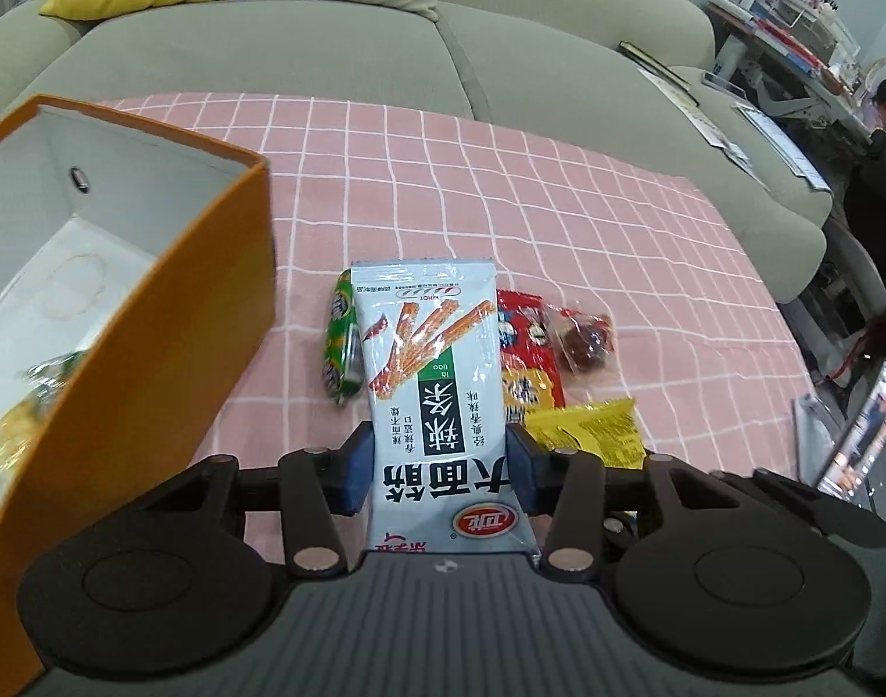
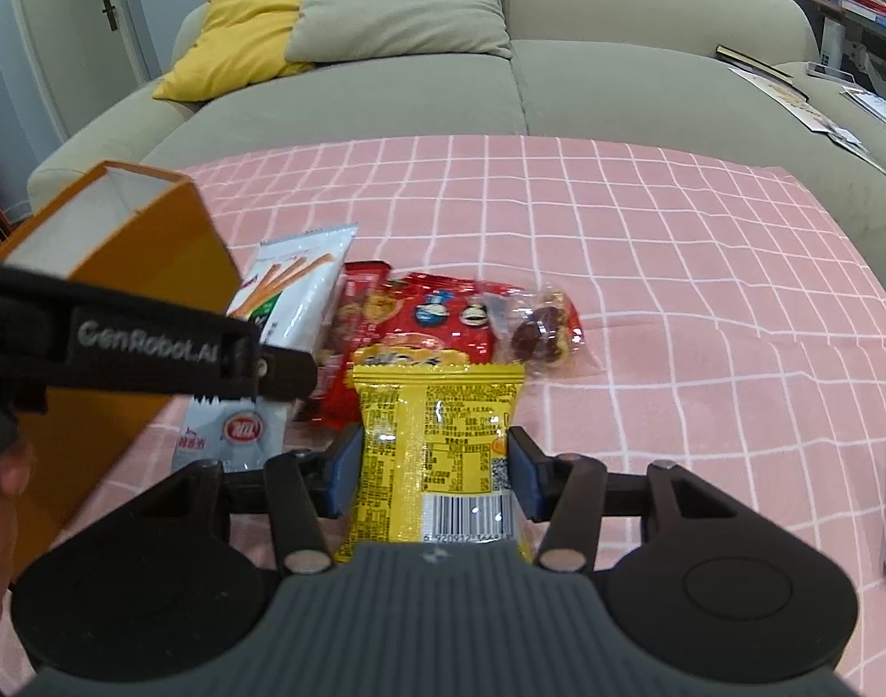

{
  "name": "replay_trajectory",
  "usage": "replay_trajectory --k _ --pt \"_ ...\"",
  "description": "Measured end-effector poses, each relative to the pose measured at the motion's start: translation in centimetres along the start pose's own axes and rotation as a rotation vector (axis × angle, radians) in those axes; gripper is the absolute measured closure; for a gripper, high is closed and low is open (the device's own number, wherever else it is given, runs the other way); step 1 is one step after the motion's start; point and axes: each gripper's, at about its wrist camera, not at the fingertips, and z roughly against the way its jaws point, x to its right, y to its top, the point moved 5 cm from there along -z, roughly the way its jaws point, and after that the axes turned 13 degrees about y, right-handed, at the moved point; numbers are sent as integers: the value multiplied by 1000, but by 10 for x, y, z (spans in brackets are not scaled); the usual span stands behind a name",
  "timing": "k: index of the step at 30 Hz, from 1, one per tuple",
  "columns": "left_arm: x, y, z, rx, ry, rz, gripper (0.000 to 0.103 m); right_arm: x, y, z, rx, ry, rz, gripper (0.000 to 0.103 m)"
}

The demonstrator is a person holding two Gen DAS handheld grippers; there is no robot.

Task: Organize snacks
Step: 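Grasp the white spicy-strip packet with the left tool while the right tool grasps the yellow packet, then carry both packets over the shoebox and open both tools to drop them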

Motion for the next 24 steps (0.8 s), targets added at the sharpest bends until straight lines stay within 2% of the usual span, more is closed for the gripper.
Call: replay_trajectory --k 13,24 --pt "-39 -15 82 72 -4 16 51 -59 -6 51 50 92 42 53" --pt "-95 -4 138 166 61 36 51 -135 27 78 111 185 199 53"
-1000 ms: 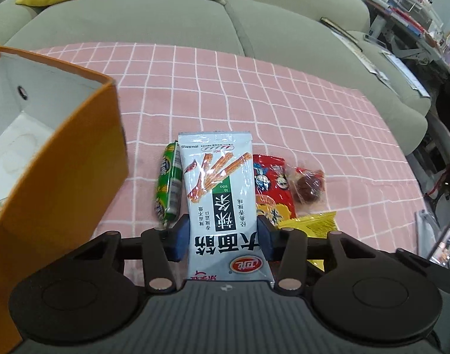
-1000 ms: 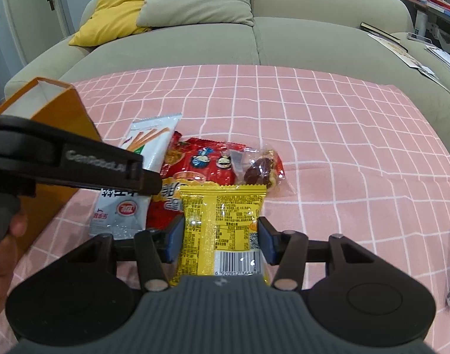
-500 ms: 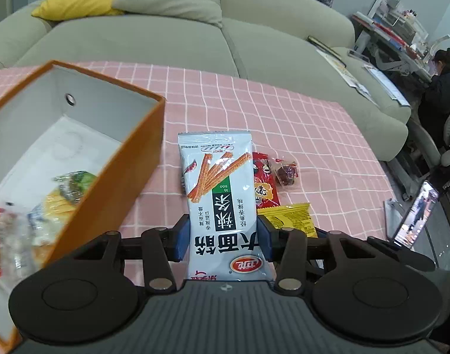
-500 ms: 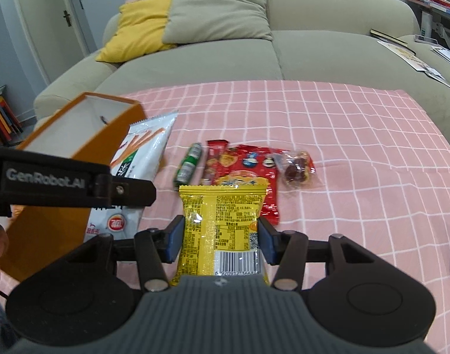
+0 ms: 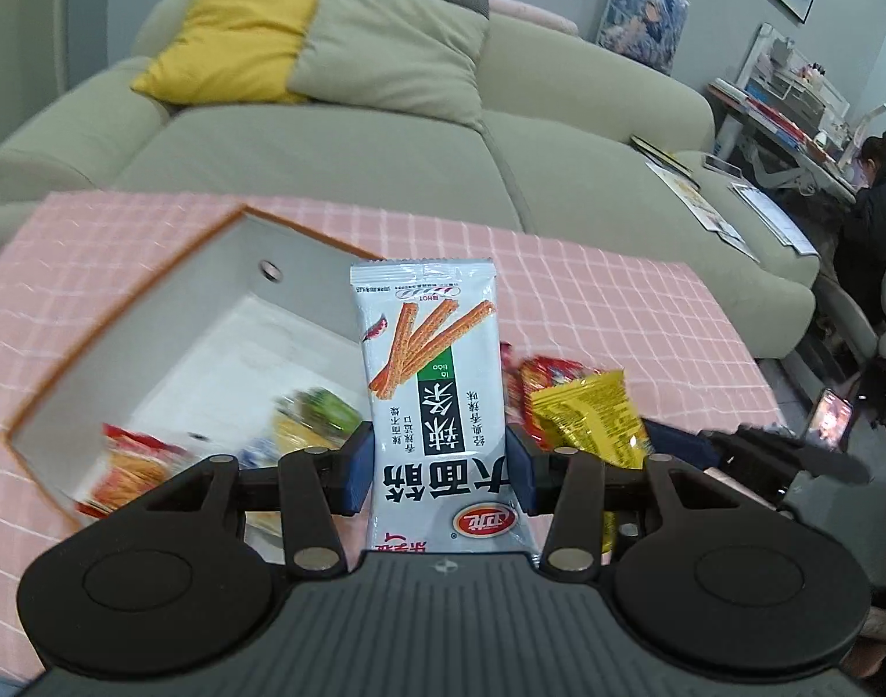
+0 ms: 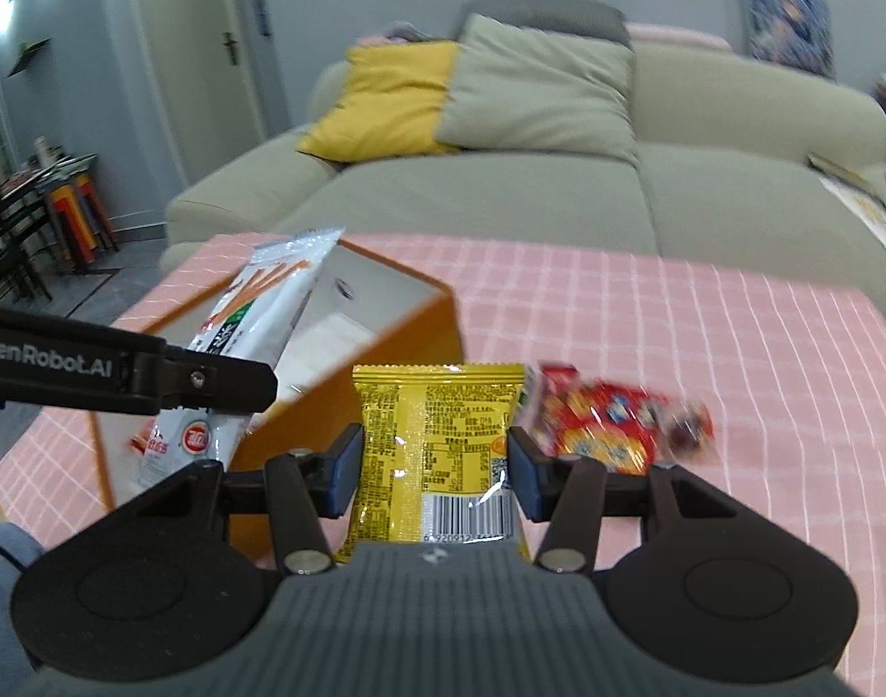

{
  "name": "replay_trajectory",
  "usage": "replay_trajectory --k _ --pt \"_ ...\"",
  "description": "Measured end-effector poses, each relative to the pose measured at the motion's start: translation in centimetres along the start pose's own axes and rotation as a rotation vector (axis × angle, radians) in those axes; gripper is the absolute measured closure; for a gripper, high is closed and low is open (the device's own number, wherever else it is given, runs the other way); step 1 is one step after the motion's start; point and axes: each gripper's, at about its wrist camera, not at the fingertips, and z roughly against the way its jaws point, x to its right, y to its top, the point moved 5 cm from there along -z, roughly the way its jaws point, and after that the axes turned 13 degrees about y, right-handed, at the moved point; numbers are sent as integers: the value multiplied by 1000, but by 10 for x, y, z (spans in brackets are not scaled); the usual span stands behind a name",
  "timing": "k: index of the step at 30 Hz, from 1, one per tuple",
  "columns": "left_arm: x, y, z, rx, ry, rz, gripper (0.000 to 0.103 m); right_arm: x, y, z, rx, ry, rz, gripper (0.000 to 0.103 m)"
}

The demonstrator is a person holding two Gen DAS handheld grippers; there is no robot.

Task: Organize snacks
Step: 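Carry both packets over the shoebox and open both tools to drop them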

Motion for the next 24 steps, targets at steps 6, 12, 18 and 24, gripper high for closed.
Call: replay_trajectory --k 6,12,18,24 --pt "-30 15 7 15 55 -40 51 -40 36 -14 14 68 109 53" --pt "-64 32 1 11 121 -47 51 -60 64 -47 -24 146 169 53" --pt "-94 37 -33 -76 163 -58 51 -68 78 -103 -133 157 247 53" --pt "-101 27 -78 -171 182 -126 51 -66 68 -156 -249 117 351 53"
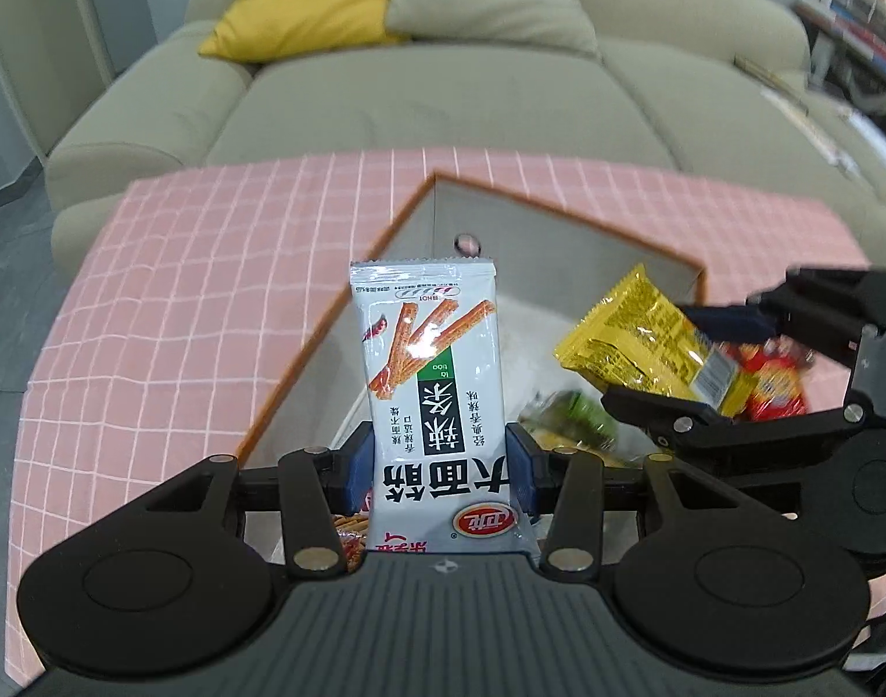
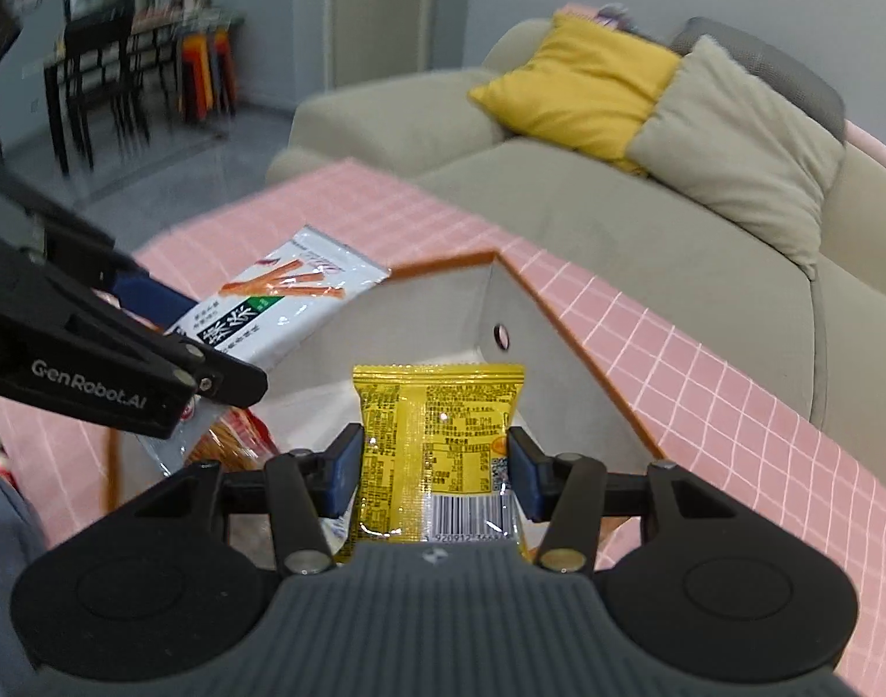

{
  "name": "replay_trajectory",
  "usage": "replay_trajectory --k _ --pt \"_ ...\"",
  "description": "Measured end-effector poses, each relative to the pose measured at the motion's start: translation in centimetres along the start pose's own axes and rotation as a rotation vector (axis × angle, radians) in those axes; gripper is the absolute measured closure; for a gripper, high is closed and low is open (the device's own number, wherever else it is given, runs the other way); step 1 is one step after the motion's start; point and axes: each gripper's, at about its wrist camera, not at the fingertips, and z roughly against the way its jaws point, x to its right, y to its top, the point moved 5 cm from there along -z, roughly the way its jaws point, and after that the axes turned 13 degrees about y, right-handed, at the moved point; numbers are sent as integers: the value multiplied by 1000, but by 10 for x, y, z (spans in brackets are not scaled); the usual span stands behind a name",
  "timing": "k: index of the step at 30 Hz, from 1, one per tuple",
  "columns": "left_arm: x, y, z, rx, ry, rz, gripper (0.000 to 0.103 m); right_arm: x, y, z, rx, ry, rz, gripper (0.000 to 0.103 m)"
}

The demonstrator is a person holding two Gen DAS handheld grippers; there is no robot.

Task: Organize snacks
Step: 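Carry both packets over the shoebox and open both tools to drop them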

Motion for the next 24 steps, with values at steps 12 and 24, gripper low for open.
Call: replay_trajectory --k 12,24 --pt "15 -1 -61 -132 4 -128 51 14 -8 -64 -166 18 95 53" --pt "14 -5 -93 -193 -3 -98 50 21 -18 -89 -201 37 87 53"
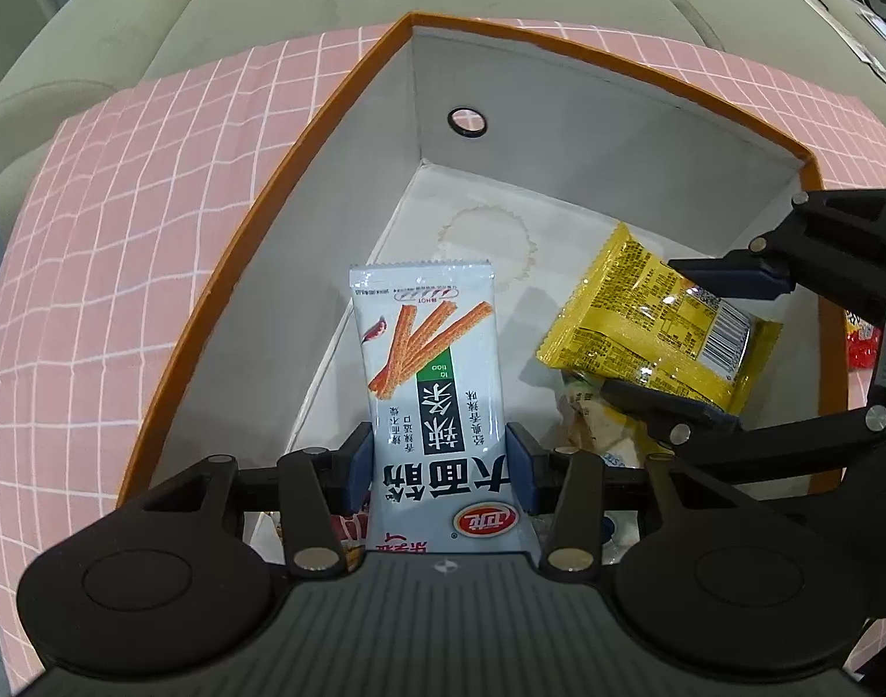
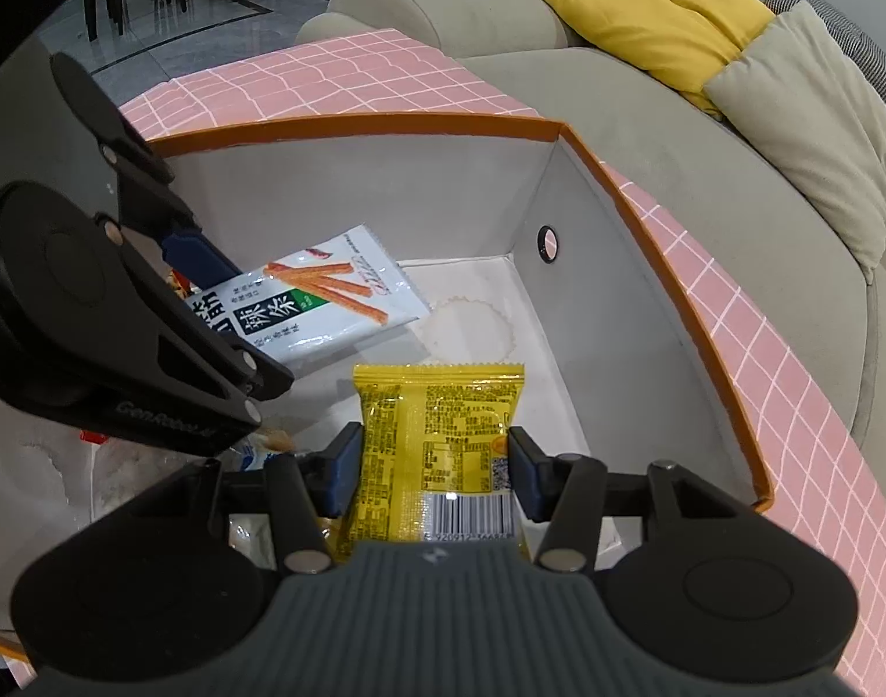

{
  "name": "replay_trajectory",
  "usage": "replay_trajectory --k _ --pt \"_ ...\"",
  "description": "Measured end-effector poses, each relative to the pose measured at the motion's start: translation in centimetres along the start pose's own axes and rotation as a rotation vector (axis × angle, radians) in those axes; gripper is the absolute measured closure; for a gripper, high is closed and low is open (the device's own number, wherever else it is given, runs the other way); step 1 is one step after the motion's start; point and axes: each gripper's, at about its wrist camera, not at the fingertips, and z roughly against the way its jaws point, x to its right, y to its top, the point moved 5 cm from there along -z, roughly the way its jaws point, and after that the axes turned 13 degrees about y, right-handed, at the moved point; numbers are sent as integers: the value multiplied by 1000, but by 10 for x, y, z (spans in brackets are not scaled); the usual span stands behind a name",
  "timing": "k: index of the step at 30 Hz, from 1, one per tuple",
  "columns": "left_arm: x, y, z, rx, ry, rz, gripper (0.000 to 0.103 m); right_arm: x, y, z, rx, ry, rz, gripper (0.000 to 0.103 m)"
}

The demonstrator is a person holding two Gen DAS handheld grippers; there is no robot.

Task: Organize snacks
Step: 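Carry both packets over the shoebox and open both tools to drop them, then withdraw both tools from the box back toward the remaining snacks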

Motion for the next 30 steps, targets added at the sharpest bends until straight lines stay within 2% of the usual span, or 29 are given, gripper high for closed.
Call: replay_trajectory --k 11,14,15,30 --pt "-6 -1 7 13 17 36 45 4 -4 3 9 40 -108 51" --pt "-10 -1 11 25 8 53 35 4 -3 5 16 64 -133 40" --pt "-11 0 14 33 5 59 35 3 -2 6 21 73 -139 40" --pt "-13 -5 68 123 55 101 32 -13 1 49 44 -7 -137 20"
